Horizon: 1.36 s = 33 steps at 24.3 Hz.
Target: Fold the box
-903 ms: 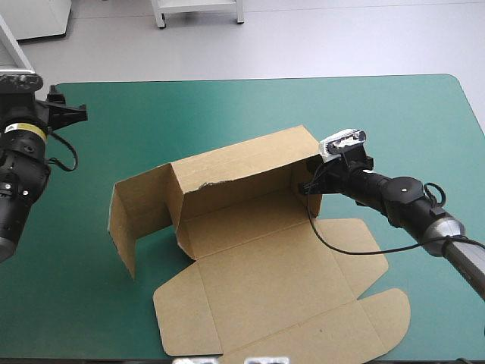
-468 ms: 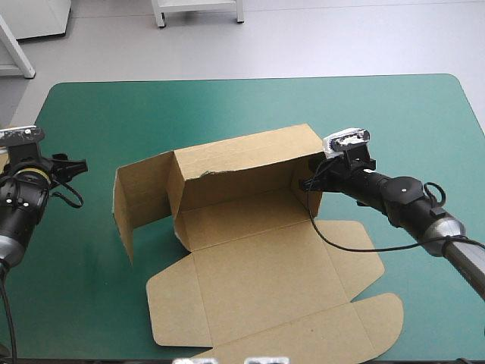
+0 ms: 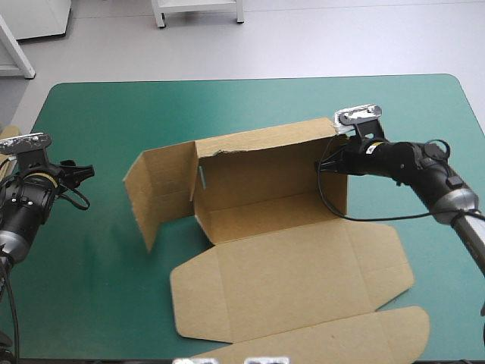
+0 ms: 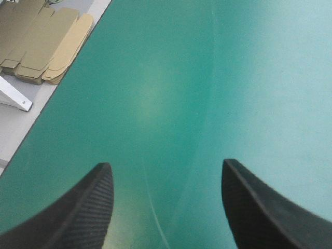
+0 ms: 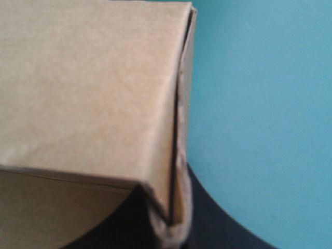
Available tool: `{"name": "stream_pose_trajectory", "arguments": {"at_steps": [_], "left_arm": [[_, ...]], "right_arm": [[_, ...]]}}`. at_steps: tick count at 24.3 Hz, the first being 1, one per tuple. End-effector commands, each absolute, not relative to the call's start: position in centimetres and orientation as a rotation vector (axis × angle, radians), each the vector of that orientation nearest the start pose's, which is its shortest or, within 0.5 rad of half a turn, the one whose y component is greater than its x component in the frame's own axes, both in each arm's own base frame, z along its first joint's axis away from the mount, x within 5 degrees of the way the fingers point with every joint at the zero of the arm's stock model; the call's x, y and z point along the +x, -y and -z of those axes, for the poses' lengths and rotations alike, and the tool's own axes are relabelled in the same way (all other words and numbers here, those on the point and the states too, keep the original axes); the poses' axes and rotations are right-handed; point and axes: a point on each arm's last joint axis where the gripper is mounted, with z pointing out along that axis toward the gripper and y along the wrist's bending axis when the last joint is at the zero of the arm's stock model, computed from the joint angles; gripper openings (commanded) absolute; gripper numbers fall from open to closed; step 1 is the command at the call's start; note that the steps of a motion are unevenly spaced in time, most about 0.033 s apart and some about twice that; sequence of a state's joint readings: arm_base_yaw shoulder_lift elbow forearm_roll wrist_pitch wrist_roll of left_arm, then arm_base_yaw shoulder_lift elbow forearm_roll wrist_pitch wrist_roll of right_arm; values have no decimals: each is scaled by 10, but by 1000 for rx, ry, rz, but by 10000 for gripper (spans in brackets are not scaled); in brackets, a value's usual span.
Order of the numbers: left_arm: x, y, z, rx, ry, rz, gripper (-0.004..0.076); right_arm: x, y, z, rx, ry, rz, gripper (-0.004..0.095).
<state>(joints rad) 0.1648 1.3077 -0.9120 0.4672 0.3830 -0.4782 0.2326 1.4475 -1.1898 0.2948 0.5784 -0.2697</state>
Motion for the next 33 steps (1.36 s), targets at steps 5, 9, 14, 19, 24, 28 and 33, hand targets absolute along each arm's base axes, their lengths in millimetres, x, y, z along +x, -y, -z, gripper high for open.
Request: {"name": "stream_pose_trajectory", "arguments": {"at_steps": [5, 9, 14, 19, 24, 28, 33], "left_arm": [[274, -60, -315, -283, -2125, -254, 423], [273, -60, -315, -288, -2131, -255, 407], [273, -60, -314, -292, -2145, -260, 407], [272, -60, -313, -270, -2164, -277, 407], [271, -59, -312, -274, -2175, -263, 407], [271, -59, -311, -272, -2183, -251, 407], [271, -58, -310, -263, -2192, -253, 406]], "right_arm": [[338, -78, -379, -361, -2442, -161, -13], [370, -85, -372, -396, -2532, -147, -13], [402, -91, -351, -412, -2630, -140, -13], [430, -97, -344, -396, -2629, -144, -2], [436, -98, -353, -379, -2569, -148, 230], [436, -97, -366, -356, -2537, -132, 508], [423, -93, -395, -344, -2470, -128, 567]]}}
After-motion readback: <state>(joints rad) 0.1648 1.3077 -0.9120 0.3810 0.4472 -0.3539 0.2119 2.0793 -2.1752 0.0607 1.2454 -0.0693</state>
